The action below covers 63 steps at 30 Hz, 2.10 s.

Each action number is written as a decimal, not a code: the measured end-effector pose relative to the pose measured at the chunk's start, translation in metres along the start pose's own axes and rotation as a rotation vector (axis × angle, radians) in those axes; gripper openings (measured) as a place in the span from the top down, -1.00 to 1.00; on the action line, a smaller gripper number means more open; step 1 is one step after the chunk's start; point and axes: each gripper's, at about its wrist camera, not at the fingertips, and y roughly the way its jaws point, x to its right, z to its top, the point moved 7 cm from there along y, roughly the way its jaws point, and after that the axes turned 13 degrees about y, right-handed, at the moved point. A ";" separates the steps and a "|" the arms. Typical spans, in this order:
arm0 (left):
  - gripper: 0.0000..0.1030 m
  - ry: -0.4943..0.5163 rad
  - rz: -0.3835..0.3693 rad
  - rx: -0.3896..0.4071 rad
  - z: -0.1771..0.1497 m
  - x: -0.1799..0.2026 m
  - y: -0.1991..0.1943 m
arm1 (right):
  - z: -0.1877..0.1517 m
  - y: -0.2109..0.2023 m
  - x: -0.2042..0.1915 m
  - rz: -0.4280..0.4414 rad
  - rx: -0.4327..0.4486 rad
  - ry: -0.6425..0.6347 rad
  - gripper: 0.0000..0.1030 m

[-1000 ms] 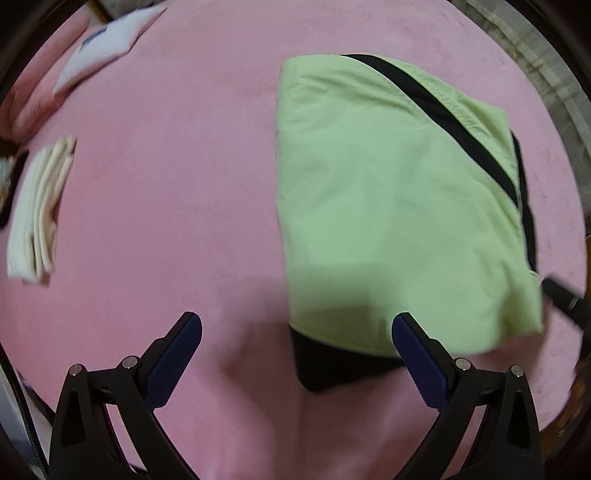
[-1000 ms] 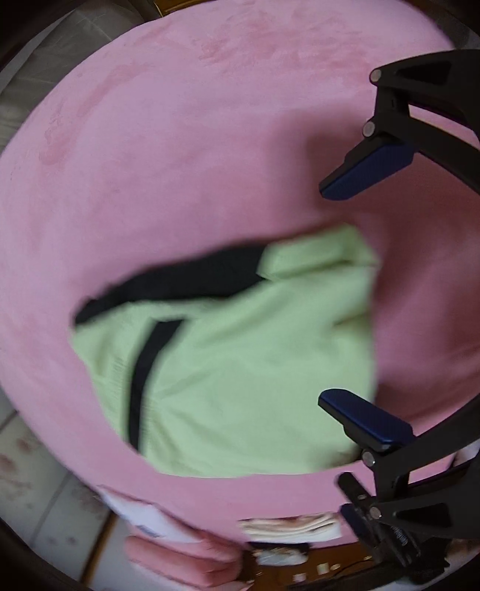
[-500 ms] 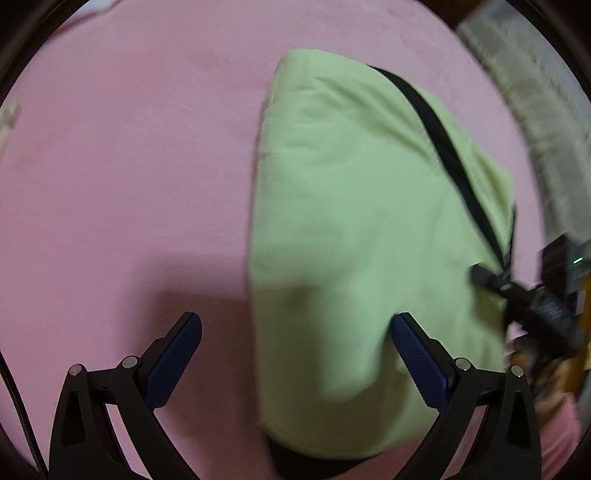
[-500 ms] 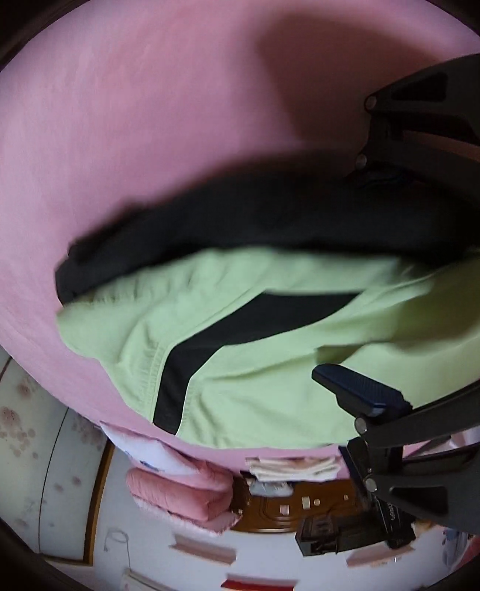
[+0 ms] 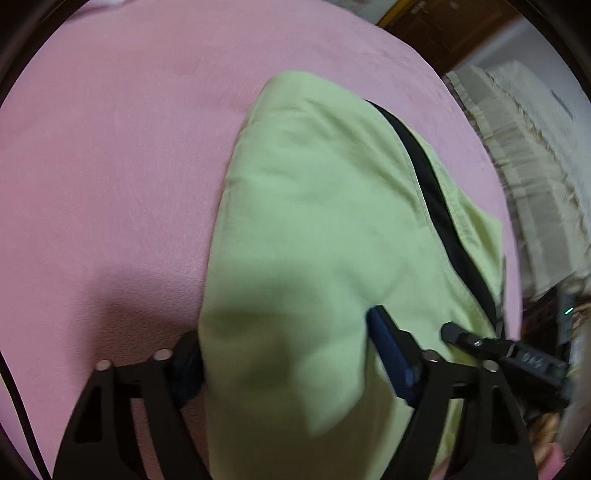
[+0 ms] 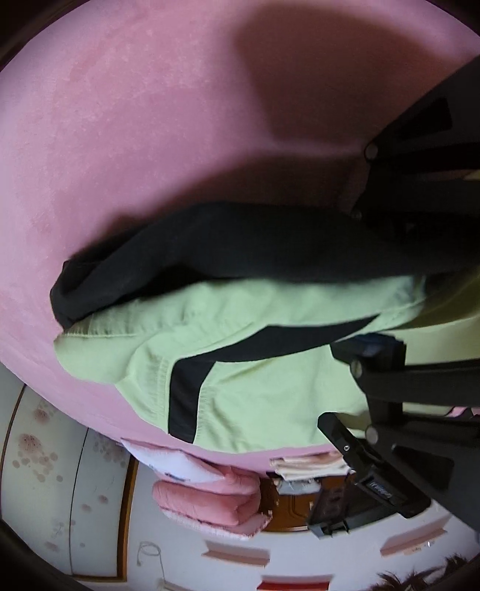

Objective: Fold large clothes

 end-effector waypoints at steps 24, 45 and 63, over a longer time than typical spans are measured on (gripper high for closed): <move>0.52 -0.083 0.008 -0.086 -0.117 0.049 -0.218 | -0.203 -0.146 -0.105 -0.113 -0.070 -0.437 0.81; 0.53 -0.104 0.215 0.235 -0.135 -0.135 -0.505 | -0.399 -0.117 -0.355 0.154 -0.025 -0.747 0.81; 0.52 -0.037 0.381 0.417 0.036 -0.471 -0.594 | -0.423 0.112 -0.654 0.349 0.085 -0.726 0.81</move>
